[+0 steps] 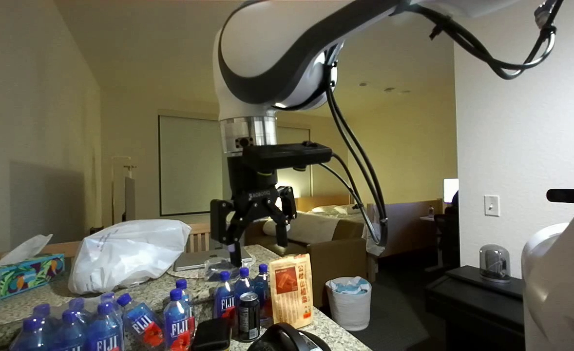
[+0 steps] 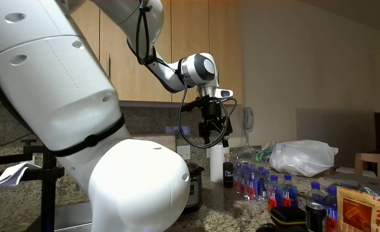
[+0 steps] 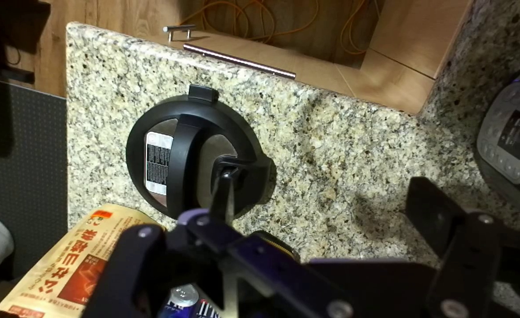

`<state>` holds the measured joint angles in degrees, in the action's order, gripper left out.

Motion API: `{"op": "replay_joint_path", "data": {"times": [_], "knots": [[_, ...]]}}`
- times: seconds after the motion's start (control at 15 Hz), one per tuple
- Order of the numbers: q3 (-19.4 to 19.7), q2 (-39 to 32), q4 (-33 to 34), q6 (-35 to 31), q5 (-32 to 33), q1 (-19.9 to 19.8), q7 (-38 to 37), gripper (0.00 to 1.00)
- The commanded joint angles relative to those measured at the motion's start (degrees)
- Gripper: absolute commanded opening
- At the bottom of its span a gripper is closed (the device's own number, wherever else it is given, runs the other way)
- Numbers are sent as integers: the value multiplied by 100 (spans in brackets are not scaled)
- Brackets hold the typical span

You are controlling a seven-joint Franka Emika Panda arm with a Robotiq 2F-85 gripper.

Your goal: Put the lid on the cooker

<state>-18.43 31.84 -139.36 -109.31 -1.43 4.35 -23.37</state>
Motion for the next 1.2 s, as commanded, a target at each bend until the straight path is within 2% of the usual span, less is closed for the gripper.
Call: {"op": "replay_joint_path", "data": {"times": [0.0, 0.07, 0.13, 0.27, 0.53, 0.8, 0.87, 1.13], "knots": [[127, -25, -2, -67, -34, 155, 2, 100], [145, -18, -16, -132, -86, 177, -24, 100], [199, -128, 999, 697, -157, 177, -20, 100], [402, -197, 1405, 747, -185, 65, 34, 100], [742, -508, 2481, 1344, -153, -247, -198, 100], [966, -1018, 2868, 1761, -144, -516, -408, 100], [950, -671, 2594, 1496, -47, -424, -168, 100], [1021, -1033, 2761, 1550, -42, -466, -237, 100]]}}
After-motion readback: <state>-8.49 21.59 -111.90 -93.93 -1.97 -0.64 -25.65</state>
